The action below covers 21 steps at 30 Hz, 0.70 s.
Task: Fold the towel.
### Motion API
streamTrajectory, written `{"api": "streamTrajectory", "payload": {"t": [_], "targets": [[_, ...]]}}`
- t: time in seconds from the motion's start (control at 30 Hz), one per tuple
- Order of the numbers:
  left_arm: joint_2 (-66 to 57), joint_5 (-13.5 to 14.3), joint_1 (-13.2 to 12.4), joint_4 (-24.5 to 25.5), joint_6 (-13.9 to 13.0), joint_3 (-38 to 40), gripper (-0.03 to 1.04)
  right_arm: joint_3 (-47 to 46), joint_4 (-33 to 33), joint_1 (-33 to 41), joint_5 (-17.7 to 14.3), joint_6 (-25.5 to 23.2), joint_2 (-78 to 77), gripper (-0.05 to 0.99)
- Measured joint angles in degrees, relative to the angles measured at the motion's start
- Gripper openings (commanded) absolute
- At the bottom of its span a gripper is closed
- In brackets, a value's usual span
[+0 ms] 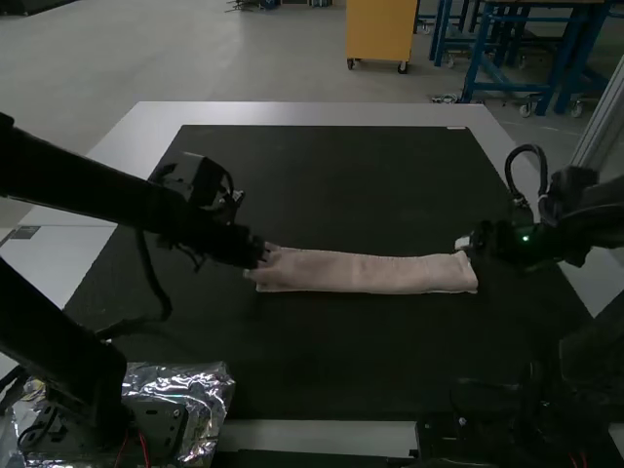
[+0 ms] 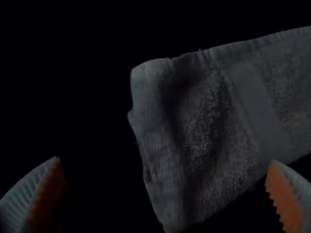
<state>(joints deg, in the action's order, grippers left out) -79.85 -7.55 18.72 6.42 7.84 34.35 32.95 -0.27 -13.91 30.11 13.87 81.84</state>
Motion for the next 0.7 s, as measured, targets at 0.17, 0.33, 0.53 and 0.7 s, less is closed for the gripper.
{"api": "streamTrajectory", "payload": {"t": [0.17, 0.33, 0.53, 0.7], "targets": [[0.0, 0.0, -2.9, -0.8, 0.0, 0.0, 0.95, -1.1, 3.6, 1.9, -0.5, -2.1, 1.4, 0.90], [0.0, 0.0, -5.4, -1.4, 0.0, 0.0, 0.96, -1.4, 5.4, 2.2, -1.5, -3.0, 5.1, 0.90], [0.0, 0.0, -7.3, -4.1, 0.0, 0.0, 0.96, -1.4, 8.5, 2.2, -2.9, -3.3, 8.3, 0.90], [0.1, 0.0, -7.3, -5.0, 0.0, 0.0, 0.96, -1.4, 9.9, 2.2, -3.8, -3.3, 11.8, 0.90]]}}
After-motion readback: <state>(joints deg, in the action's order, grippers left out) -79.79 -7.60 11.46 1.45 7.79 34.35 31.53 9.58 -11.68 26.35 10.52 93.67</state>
